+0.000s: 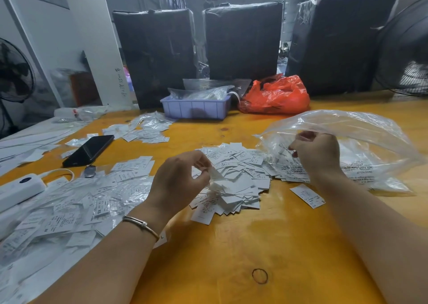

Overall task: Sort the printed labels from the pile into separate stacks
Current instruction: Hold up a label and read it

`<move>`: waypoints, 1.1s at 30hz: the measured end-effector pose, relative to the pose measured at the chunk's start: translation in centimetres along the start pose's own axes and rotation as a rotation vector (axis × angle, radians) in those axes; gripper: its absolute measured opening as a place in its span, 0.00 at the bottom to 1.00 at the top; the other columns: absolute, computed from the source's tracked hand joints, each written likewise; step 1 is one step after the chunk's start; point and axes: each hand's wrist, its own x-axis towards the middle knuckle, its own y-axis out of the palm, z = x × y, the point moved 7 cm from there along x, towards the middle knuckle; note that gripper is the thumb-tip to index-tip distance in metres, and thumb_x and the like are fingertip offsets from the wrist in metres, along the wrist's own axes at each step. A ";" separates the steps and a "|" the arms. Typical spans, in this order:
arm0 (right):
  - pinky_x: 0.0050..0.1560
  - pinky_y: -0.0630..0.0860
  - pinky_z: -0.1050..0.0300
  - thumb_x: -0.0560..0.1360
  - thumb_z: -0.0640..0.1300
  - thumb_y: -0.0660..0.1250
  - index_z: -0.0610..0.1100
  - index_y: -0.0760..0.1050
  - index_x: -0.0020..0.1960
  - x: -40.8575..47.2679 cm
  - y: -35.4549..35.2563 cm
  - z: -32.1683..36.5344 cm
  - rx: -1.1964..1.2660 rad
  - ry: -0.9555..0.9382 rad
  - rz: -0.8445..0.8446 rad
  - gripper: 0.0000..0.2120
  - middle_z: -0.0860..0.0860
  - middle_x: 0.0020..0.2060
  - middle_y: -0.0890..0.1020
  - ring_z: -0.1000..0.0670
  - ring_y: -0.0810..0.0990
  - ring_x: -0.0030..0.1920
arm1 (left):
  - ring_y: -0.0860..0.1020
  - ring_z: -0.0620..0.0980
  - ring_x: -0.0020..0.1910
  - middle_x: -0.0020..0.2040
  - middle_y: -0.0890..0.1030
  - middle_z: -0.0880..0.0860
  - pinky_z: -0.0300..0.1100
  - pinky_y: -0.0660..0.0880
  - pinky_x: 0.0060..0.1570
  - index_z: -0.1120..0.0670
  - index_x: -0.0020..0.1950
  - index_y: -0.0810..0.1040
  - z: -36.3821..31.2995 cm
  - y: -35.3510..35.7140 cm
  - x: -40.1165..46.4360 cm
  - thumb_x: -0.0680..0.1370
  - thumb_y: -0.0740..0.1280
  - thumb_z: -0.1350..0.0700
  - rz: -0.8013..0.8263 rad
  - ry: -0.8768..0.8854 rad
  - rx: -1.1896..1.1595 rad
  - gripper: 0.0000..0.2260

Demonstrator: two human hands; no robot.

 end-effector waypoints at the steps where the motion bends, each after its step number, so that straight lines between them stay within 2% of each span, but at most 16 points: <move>1: 0.34 0.77 0.55 0.70 0.32 0.68 0.44 0.75 0.39 -0.4 0.5 0.1 0.072 0.027 0.044 0.08 0.43 0.43 0.82 0.45 0.80 0.34 | 0.79 0.40 0.42 0.41 0.82 0.46 0.33 0.76 0.45 0.54 0.45 0.81 0.3 -0.2 0.0 0.74 0.71 0.63 -0.018 -0.035 -0.041 0.04; 3: 0.28 0.72 0.63 0.68 0.30 0.69 0.43 0.74 0.41 -1.3 1.6 0.6 0.181 0.052 0.136 0.09 0.44 0.43 0.82 0.50 0.78 0.28 | 0.79 0.39 0.44 0.41 0.82 0.45 0.28 0.75 0.46 0.54 0.45 0.81 0.9 -0.4 0.1 0.74 0.71 0.63 -0.041 -0.124 -0.158 0.05; 7: 0.34 0.73 0.61 0.66 0.29 0.71 0.40 0.75 0.47 -3.3 3.7 2.1 0.248 0.073 0.376 0.13 0.42 0.39 0.83 0.54 0.77 0.26 | 0.80 0.46 0.45 0.41 0.84 0.50 0.41 0.78 0.49 0.52 0.41 0.82 1.5 0.1 -0.2 0.74 0.71 0.62 0.001 -0.336 -0.539 0.06; 10: 0.41 0.73 0.51 0.65 0.27 0.73 0.37 0.74 0.50 -5.0 5.5 2.9 0.261 0.072 0.604 0.16 0.41 0.37 0.83 0.47 0.79 0.32 | 0.81 0.49 0.47 0.44 0.85 0.54 0.46 0.77 0.52 0.52 0.40 0.84 0.9 1.0 -0.5 0.73 0.74 0.61 0.103 -0.435 -0.828 0.05; 13: 0.35 0.75 0.55 0.64 0.22 0.69 0.36 0.73 0.46 -6.5 6.4 3.8 0.293 0.007 0.732 0.15 0.39 0.35 0.81 0.43 0.78 0.36 | 0.82 0.54 0.54 0.53 0.85 0.53 0.49 0.76 0.59 0.52 0.40 0.84 0.3 2.0 -0.7 0.68 0.77 0.59 0.217 -0.490 -1.021 0.04; 14: 0.34 0.75 0.56 0.64 0.20 0.68 0.36 0.72 0.44 -7.0 6.7 4.1 0.280 -0.036 0.757 0.15 0.39 0.35 0.80 0.42 0.78 0.37 | 0.81 0.56 0.56 0.55 0.85 0.54 0.50 0.75 0.60 0.55 0.42 0.83 0.3 2.2 -0.8 0.67 0.76 0.59 0.244 -0.503 -1.039 0.06; 16: 0.36 0.76 0.53 0.64 0.19 0.66 0.37 0.72 0.41 -7.8 7.1 4.6 0.221 -0.131 0.776 0.16 0.41 0.35 0.79 0.44 0.79 0.37 | 0.82 0.55 0.52 0.53 0.85 0.55 0.49 0.75 0.58 0.59 0.45 0.82 0.3 2.4 -0.9 0.69 0.74 0.60 0.272 -0.504 -0.990 0.07; 18: 0.40 0.77 0.50 0.66 0.21 0.68 0.38 0.72 0.41 -8.1 7.2 5.0 0.157 -0.228 0.759 0.14 0.44 0.35 0.80 0.48 0.80 0.36 | 0.81 0.48 0.44 0.46 0.85 0.55 0.44 0.75 0.50 0.60 0.46 0.83 0.2 2.6 -1.0 0.72 0.72 0.64 0.277 -0.480 -0.919 0.04; 20: 0.43 0.79 0.48 0.66 0.25 0.71 0.38 0.73 0.42 -8.3 7.1 5.2 0.115 -0.291 0.756 0.12 0.44 0.36 0.81 0.46 0.81 0.36 | 0.81 0.44 0.41 0.41 0.85 0.54 0.35 0.75 0.44 0.61 0.46 0.84 0.2 2.5 -0.9 0.72 0.72 0.66 0.259 -0.455 -0.873 0.03; 22: 0.45 0.80 0.47 0.66 0.29 0.74 0.41 0.75 0.44 -8.4 7.0 5.3 0.141 -0.272 0.781 0.12 0.43 0.39 0.83 0.42 0.83 0.42 | 0.82 0.44 0.40 0.40 0.85 0.55 0.32 0.76 0.41 0.61 0.44 0.84 0.4 2.3 -0.9 0.72 0.73 0.66 0.211 -0.452 -0.861 0.03; 23: 0.46 0.80 0.50 0.67 0.29 0.74 0.41 0.76 0.45 -8.4 7.1 5.1 0.200 -0.223 0.803 0.12 0.43 0.39 0.84 0.43 0.83 0.43 | 0.82 0.44 0.40 0.40 0.86 0.55 0.32 0.76 0.41 0.61 0.44 0.84 0.5 2.2 -0.8 0.72 0.73 0.66 0.189 -0.448 -0.857 0.03; 25: 0.45 0.77 0.60 0.69 0.30 0.72 0.42 0.80 0.50 -8.2 7.3 4.7 0.346 -0.102 0.828 0.12 0.44 0.38 0.83 0.47 0.82 0.41 | 0.83 0.45 0.42 0.42 0.86 0.56 0.33 0.77 0.43 0.60 0.45 0.85 0.5 2.1 -0.8 0.72 0.73 0.66 0.179 -0.422 -0.832 0.03; 27: 0.44 0.76 0.62 0.69 0.30 0.71 0.42 0.82 0.52 -7.7 7.0 4.5 0.439 -0.048 0.786 0.14 0.45 0.37 0.83 0.49 0.80 0.39 | 0.83 0.47 0.43 0.42 0.86 0.56 0.35 0.78 0.44 0.60 0.45 0.85 0.2 2.2 -0.8 0.73 0.73 0.66 0.198 -0.400 -0.805 0.04; 30: 0.42 0.78 0.62 0.68 0.24 0.69 0.38 0.82 0.50 -7.3 6.4 4.7 0.472 -0.103 0.704 0.15 0.42 0.36 0.84 0.49 0.81 0.37 | 0.83 0.46 0.43 0.41 0.86 0.55 0.35 0.78 0.45 0.62 0.45 0.84 0.0 2.4 -0.8 0.73 0.71 0.68 0.215 -0.394 -0.825 0.04; 33: 0.42 0.79 0.61 0.67 0.24 0.70 0.39 0.83 0.43 -7.8 6.3 5.3 0.405 -0.197 0.688 0.12 0.43 0.37 0.85 0.51 0.83 0.38 | 0.83 0.45 0.42 0.42 0.86 0.55 0.33 0.77 0.43 0.61 0.46 0.85 -0.3 2.2 -0.8 0.73 0.72 0.67 0.225 -0.373 -0.861 0.05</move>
